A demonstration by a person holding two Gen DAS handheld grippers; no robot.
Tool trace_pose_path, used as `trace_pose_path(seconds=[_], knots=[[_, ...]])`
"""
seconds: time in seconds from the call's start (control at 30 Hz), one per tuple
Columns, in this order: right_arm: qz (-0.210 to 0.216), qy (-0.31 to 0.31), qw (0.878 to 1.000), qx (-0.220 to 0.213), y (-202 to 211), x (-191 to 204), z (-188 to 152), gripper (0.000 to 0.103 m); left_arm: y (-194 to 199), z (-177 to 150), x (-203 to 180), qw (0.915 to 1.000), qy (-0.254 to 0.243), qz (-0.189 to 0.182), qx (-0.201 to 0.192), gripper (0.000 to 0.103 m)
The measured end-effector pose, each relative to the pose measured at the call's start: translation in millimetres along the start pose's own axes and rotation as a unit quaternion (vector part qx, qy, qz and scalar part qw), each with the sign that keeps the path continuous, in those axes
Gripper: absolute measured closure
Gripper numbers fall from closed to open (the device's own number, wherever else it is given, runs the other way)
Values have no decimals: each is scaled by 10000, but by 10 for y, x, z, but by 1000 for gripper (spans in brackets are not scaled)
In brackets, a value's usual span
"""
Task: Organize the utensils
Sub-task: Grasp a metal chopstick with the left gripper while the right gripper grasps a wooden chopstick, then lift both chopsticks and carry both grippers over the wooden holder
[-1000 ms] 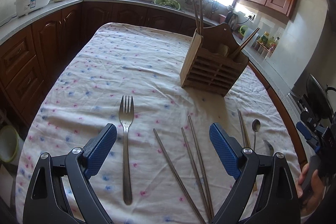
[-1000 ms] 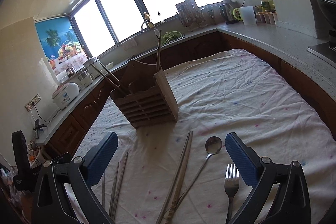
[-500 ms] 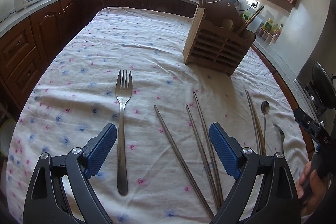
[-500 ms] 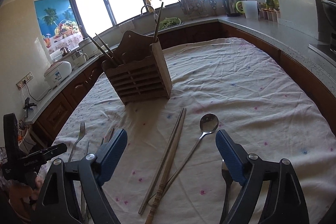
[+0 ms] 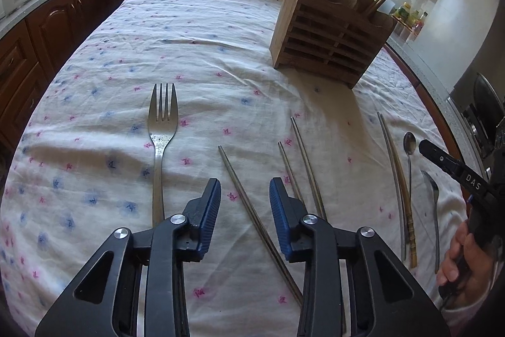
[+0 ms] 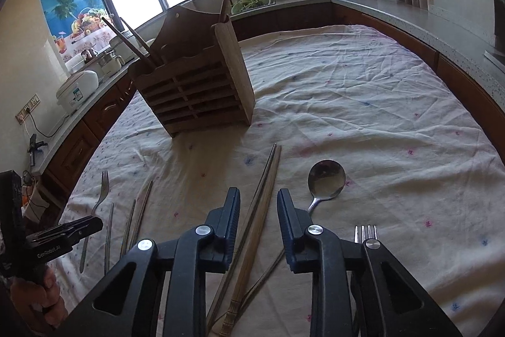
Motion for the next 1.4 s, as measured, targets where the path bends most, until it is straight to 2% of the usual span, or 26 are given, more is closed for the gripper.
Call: trace_pose_path(seconds=[0.1,0.43,0.67,0.9,1.0,1.13,1.23,1.4], knots=[[-78,3,9998,190,-167,-23,18,82,-126,5,13,9997,17,-24,226,79],[-406,213,9975,539,-531,-7,107,92,-238,113,-35,9995,-241,-20,183,80],[-510,294,9958,698,-683,17,248,92,-285,188,-31,9988,-336,-133,322,80],[-551,404,9948,754,-809,51,341,92,-341,224,-120,9973,-668,60,304,81],[-570,463,9945,743,-812,81,337,92,-370,238,-163,9949,-936,273,257,93],[-390,365,9958,739,-765,90,306,97,-354,245,-140,9949,-945,224,275,98],[-234,320,9971,642,-647,121,293,98,-279,235,-138,9955,-912,157,223,100],[69,228,9991,340,-261,197,323,98,40,252,-169,9969,-775,-98,-116,100]])
Point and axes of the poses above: each gripper's, at about its wrist camera, not at the fingertips, and y roughly against the way its jaws point, x to its left, z to its top, the point moved 2 cm from there along -y, roughly the way its jaws point, and after that the axes turned 6 degrees about -y, right-handed, at the moved point
